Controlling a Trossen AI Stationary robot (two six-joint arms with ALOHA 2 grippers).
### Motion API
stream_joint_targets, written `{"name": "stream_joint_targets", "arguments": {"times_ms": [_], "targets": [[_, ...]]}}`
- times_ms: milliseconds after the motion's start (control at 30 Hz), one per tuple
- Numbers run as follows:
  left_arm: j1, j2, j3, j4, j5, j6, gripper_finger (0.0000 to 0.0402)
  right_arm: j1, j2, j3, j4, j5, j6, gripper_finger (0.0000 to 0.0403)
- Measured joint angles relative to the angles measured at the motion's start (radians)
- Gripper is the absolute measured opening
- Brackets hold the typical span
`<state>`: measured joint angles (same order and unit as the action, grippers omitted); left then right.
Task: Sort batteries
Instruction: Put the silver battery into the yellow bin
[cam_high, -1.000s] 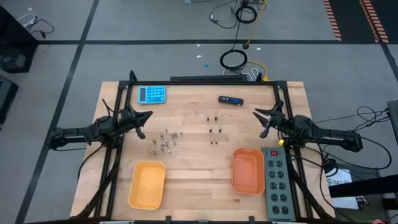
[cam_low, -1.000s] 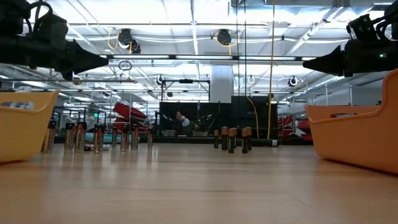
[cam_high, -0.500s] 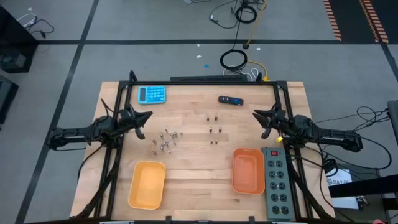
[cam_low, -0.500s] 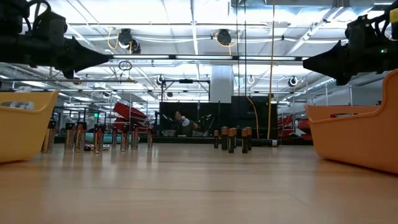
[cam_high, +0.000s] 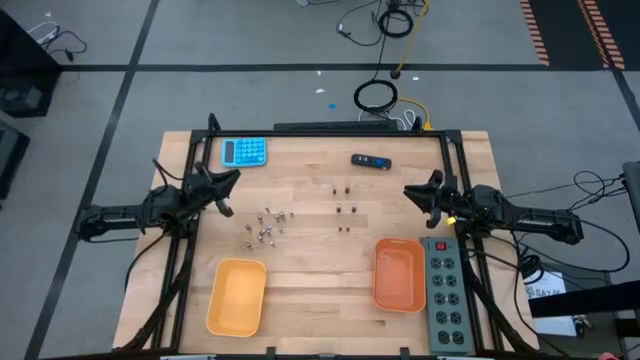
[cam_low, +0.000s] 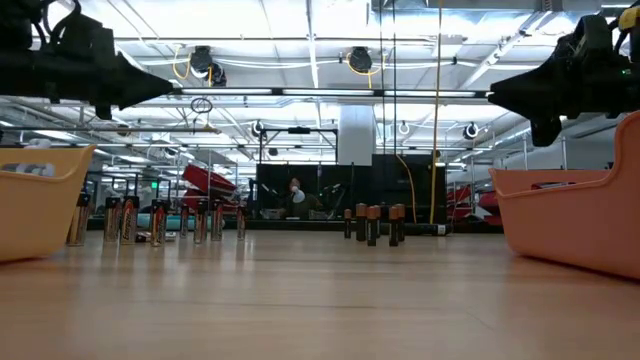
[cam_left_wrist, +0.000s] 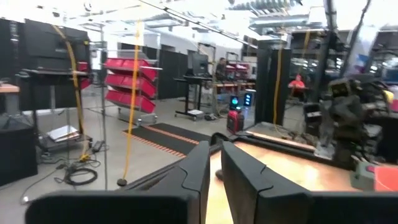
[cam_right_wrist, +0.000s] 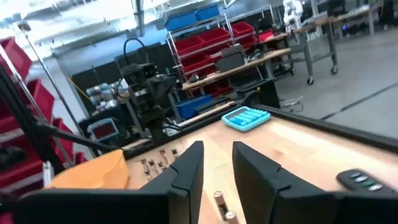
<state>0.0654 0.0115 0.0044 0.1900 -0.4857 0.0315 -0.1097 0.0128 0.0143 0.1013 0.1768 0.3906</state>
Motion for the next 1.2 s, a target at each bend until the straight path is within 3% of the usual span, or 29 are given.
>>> {"name": "stream_joint_targets", "arguments": {"times_ms": [133, 367, 567, 733, 867, 1000, 1133, 1200], "targets": [[0.000, 0.009, 0.000, 0.022, 0.024, 0.002, 0.0036, 0.000, 0.001, 0.000, -0.011, -0.011, 0.094, 0.0061], [0.001, 0.007, 0.006, 0.169, -0.075, 0.035, 0.0076, 0.000, 0.075, 0.005, 0.007, 0.030, -0.004, 0.0075], [0.000, 0.102, 0.189, -0.194, -0.060, -0.054, 0.0085, -0.001, 0.204, 0.078, -0.008, 0.052, -0.093, 0.0113], [0.000, 0.289, 0.368, -0.407, -0.044, -0.051, 0.0086, -0.031, 0.382, 0.178, -0.019, 0.115, -0.205, 0.0139], [0.000, 0.452, 0.425, -0.495, -0.125, 0.005, 0.0086, -0.086, 0.517, 0.214, 0.069, 0.135, -0.332, 0.0142], [0.001, 0.581, 0.479, -0.498, -0.160, 0.020, 0.0086, -0.143, 0.629, 0.223, 0.232, 0.078, -0.400, 0.0133], [0.000, 0.669, 0.580, -0.573, -0.096, -0.051, 0.0086, -0.183, 0.729, 0.223, 0.347, -0.046, -0.369, 0.0127], [0.000, 0.703, 0.636, -0.651, -0.068, -0.088, 0.0086, -0.192, 0.778, 0.223, 0.373, -0.054, -0.368, 0.0126]]}}
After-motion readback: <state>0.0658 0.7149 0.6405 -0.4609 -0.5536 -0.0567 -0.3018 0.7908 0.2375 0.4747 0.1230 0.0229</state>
